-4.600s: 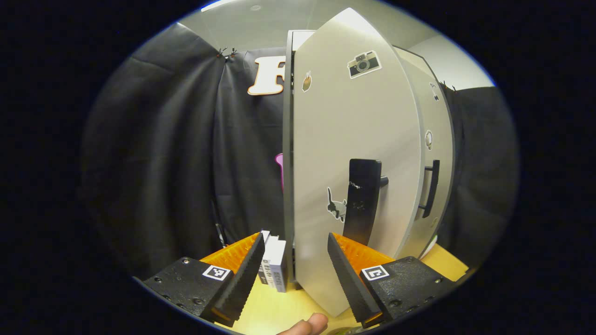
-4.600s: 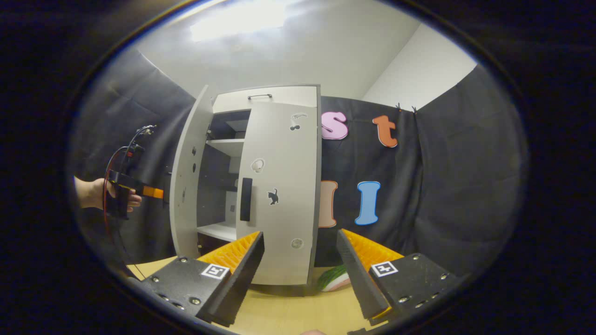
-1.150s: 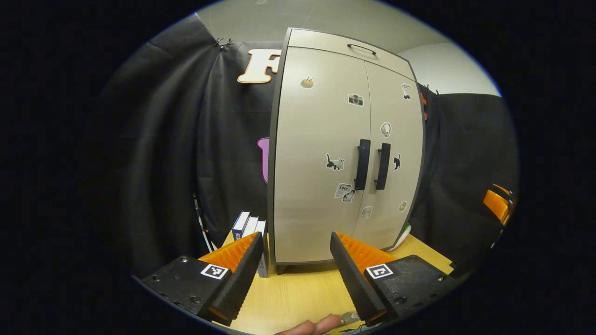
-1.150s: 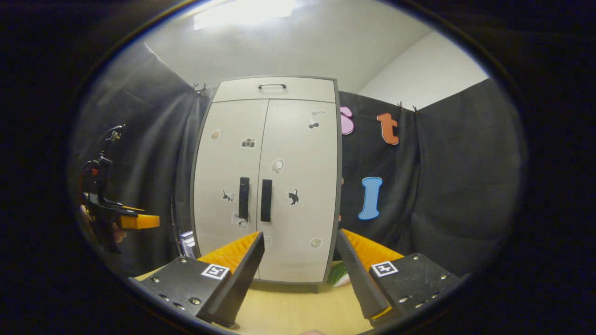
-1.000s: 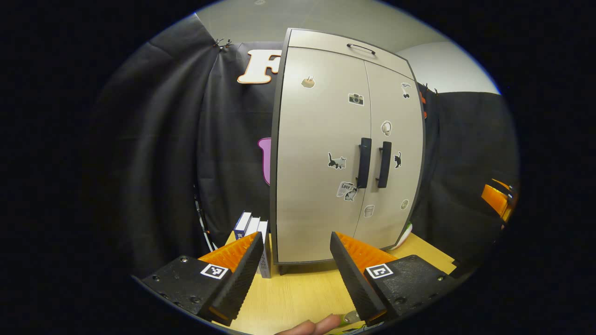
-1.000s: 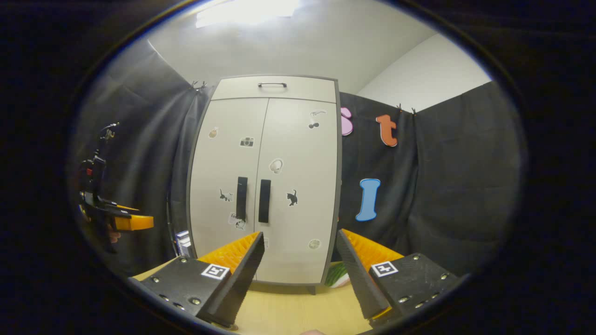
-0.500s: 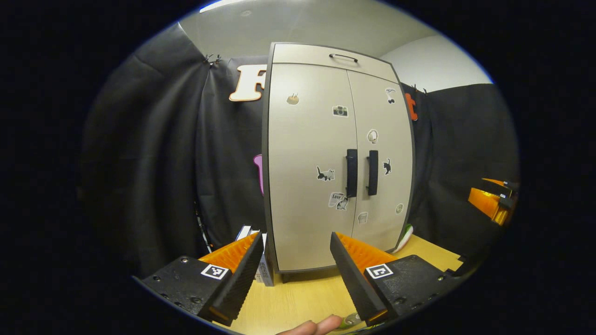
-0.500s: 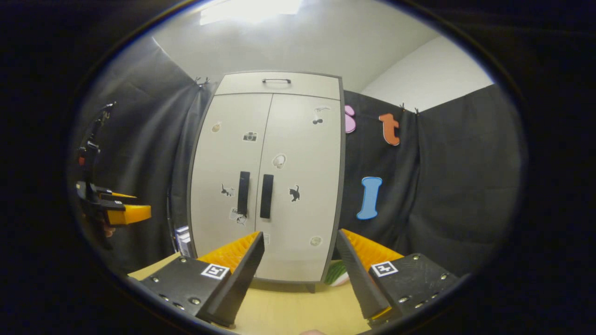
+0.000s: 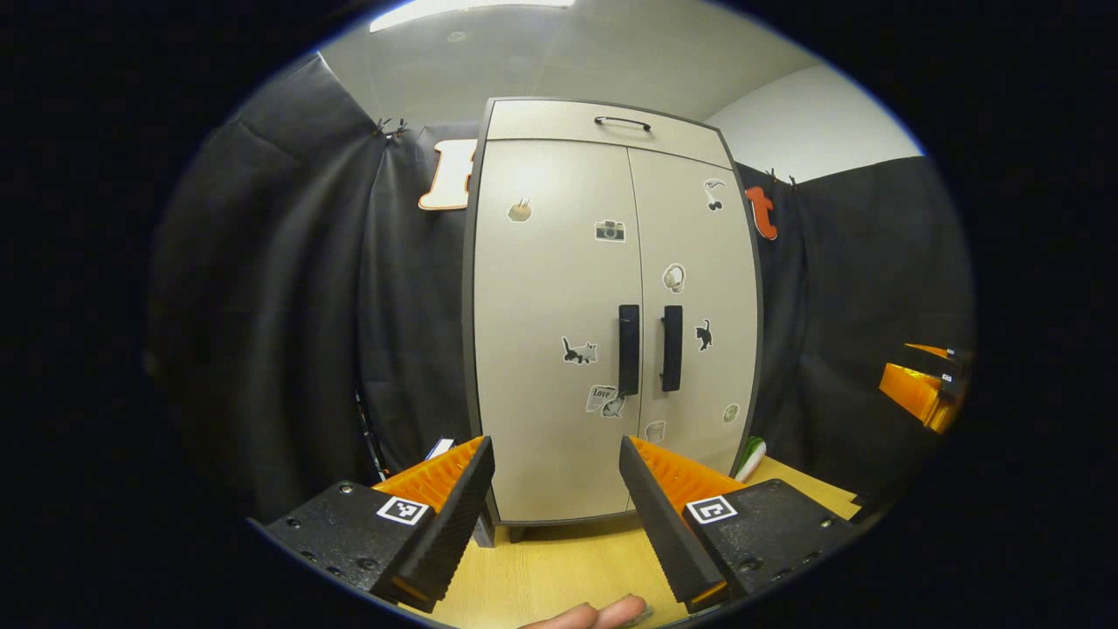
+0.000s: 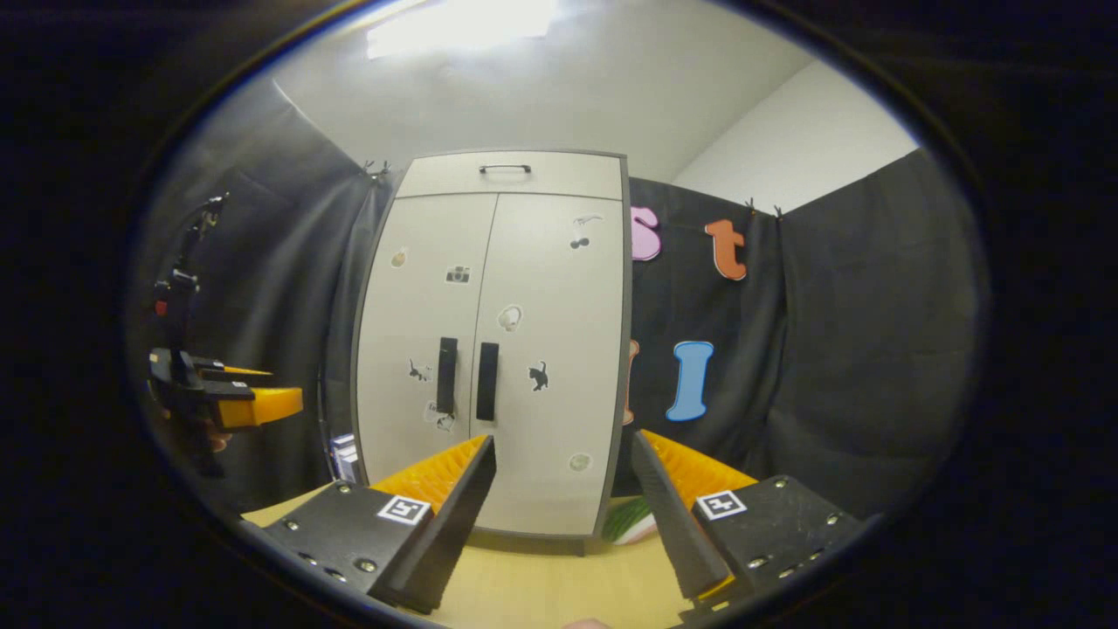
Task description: Grasp the bottle in the cabinet with the left hand and place it on the coaster, then close the right door with the right hand and the left door with the left hand.
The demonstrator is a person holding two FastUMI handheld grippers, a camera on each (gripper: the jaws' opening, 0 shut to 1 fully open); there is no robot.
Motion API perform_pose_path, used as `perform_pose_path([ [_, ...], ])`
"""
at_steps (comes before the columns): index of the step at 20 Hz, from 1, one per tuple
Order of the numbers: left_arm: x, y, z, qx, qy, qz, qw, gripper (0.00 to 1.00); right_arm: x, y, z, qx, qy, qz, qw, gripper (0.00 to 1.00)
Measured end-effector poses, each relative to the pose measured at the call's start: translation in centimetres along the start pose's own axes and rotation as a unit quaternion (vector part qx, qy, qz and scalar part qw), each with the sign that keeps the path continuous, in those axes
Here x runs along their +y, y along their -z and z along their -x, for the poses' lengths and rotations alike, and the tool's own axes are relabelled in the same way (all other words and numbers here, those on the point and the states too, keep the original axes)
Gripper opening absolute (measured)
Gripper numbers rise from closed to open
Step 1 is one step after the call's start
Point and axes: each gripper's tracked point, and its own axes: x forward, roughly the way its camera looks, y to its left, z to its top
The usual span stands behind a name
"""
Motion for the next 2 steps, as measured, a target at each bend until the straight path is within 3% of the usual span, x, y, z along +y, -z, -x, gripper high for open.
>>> perform_pose_path([
  [2,-1.51,-0.37,-0.13,-0.003,0.004,-0.004,1.000,0.92,-0.66,-0.09,0.27,-0.003,-0.001,0.006,1.000,0.92],
])
